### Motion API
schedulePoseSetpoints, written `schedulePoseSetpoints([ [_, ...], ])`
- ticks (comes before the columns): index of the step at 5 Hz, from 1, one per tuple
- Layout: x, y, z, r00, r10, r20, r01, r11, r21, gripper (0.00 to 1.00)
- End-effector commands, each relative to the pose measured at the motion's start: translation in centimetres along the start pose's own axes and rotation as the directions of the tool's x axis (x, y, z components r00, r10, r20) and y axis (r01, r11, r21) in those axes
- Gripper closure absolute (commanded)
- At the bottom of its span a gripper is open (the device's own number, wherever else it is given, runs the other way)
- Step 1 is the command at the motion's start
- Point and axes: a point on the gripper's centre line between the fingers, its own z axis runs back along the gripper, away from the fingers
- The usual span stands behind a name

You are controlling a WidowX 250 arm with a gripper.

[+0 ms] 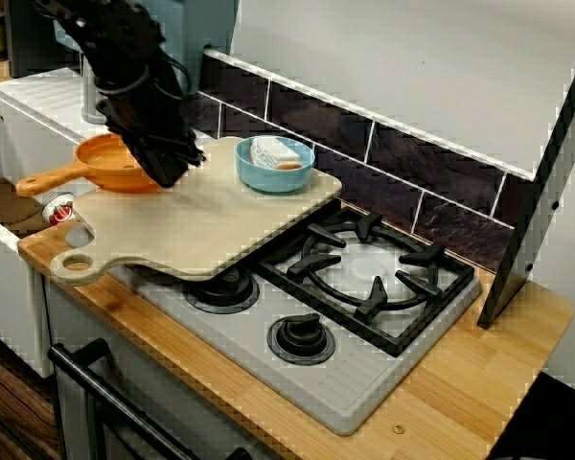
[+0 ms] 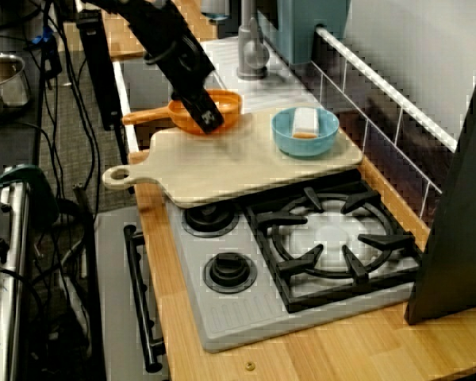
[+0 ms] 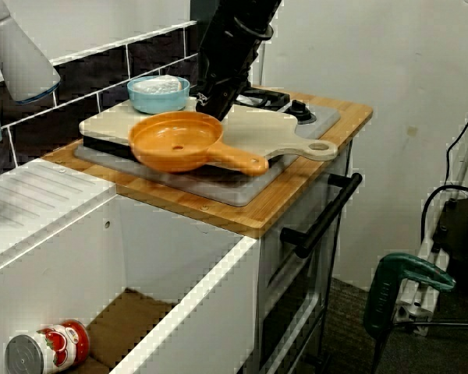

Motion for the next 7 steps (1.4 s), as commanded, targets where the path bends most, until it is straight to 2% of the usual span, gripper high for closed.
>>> schedulePoseSetpoints([
  [1, 1.5, 4.7, 2.0, 0.996, 0.071, 0.048, -0.072, 0.997, 0.014, 1.0],
  [3, 2.0, 6.0, 2.1, 0.995, 0.097, 0.023, -0.097, 0.995, 0.008, 1.0],
  [4, 2.6, 4.9, 2.1, 0.997, 0.08, 0.015, -0.08, 0.997, -0.003, 0.0],
  [6, 3.5, 3.4, 1.6, 0.997, 0.071, 0.016, -0.071, 0.997, -0.012, 0.0],
  [7, 4.3, 2.4, 1.7, 0.996, 0.088, 0.016, -0.087, 0.996, -0.033, 0.0],
])
